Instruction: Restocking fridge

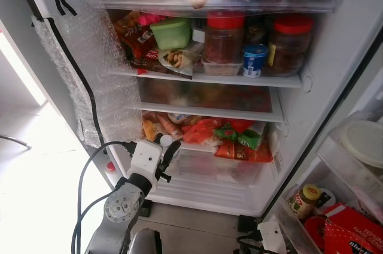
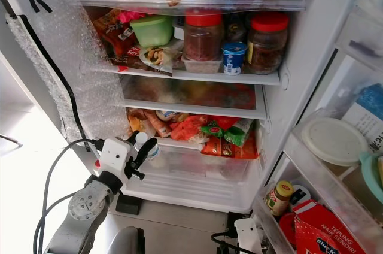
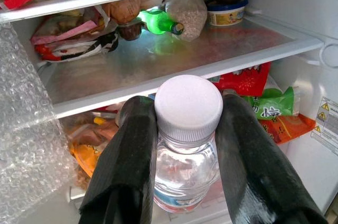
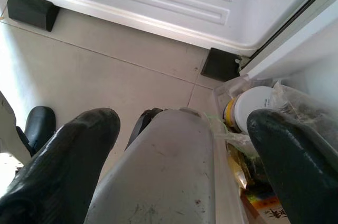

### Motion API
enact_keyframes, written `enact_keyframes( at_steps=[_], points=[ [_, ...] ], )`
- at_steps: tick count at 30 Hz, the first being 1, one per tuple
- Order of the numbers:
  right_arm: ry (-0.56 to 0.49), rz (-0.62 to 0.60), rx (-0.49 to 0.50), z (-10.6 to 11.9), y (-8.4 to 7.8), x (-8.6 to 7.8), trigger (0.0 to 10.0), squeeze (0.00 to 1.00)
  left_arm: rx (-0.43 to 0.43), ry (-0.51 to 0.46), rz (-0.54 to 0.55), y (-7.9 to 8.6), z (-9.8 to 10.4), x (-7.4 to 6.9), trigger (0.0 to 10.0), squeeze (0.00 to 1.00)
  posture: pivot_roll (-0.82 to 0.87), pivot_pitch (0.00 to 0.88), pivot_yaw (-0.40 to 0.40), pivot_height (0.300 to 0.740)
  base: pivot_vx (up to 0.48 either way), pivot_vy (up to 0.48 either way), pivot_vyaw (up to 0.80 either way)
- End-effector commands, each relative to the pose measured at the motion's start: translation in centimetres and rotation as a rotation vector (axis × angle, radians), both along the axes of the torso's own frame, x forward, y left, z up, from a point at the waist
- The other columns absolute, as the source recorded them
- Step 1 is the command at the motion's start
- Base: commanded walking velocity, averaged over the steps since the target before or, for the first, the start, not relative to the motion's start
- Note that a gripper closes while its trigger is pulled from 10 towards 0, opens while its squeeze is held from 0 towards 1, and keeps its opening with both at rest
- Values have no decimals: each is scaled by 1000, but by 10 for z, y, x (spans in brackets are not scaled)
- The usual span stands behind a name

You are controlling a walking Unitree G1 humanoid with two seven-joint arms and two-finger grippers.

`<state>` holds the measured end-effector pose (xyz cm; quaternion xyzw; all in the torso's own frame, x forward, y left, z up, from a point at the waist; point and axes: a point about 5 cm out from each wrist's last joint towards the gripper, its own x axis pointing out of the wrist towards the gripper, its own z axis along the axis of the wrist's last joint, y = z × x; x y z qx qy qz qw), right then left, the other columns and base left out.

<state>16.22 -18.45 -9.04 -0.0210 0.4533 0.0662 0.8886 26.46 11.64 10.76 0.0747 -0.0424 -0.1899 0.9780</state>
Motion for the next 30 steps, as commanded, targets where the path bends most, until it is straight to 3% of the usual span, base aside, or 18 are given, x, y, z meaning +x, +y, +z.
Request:
enact_keyframes(
  at_steps=[1,9,30],
  points=[
    [65,-1,24,-7,5,-14,10000,0,-10,-60,6,1,12,4,10000,0,-3,0,37,632,0,0,0],
    [65,7,31,-7,5,-13,10000,0,-7,-56,3,0,11,4,10000,0,-2,0,34,632,60,0,0],
    [75,17,39,-7,6,-15,10000,0,-5,-53,5,1,10,2,10000,0,-2,0,34,632,259,0,0]
  ],
)
